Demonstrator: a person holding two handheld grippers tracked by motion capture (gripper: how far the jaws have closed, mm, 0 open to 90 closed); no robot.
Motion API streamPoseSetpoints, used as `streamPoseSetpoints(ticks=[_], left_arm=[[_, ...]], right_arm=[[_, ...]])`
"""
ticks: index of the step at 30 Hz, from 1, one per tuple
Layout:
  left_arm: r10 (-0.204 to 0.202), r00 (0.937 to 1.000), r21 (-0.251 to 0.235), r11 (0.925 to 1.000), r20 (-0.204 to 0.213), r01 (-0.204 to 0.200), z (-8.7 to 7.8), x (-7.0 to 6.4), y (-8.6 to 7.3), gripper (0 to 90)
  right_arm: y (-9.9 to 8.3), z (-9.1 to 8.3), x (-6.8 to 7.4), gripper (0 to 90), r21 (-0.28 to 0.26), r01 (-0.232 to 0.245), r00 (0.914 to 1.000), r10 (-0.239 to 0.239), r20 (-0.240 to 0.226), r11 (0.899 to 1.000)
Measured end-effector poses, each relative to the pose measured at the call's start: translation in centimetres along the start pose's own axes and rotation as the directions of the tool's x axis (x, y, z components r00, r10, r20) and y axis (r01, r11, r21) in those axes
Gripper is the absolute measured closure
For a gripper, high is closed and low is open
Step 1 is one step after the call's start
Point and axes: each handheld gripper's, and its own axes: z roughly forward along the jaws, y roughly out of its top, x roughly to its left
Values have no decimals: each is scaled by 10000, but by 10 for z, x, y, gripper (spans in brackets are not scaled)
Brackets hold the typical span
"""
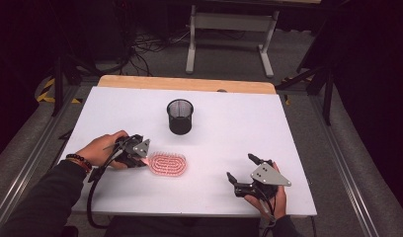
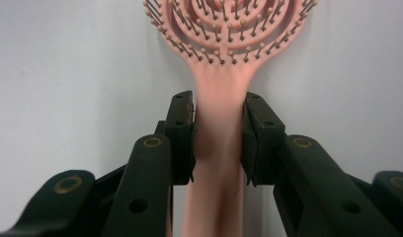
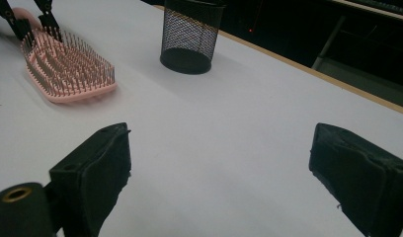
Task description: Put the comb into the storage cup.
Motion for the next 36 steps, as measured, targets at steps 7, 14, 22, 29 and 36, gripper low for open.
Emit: streamPoseSetpoints(ticks=[7, 14, 22, 29, 36], left_arm=[[-776, 9871, -1484, 9873, -1398, 566, -10, -11, -9, 693], [-1961, 9528, -2666, 9548, -2318, 1317, -12, -25, -21, 695], [-2687, 9155, -3277, 9301, -2993, 1658, -9, -36, -26, 696], [-3397, 8840, -3992, 8950, -3211, 1989, -4, -42, -32, 696], [-3608, 8705, -4472, 8740, -3347, 1903, -8, -49, -31, 697]], right_arm=[[1, -2, -1, 100, -22, -17, 10000, 17, 67, 10000], [2, -3, -1, 103, -109, -118, 9999, 119, 120, 9999], [1, -2, 0, 103, -77, -130, 9999, 131, 95, 9999], [1, 0, 1, 103, 51, -44, 9999, 43, 129, 10000], [1, 0, 0, 104, 63, -81, 9998, 80, 168, 9999]])
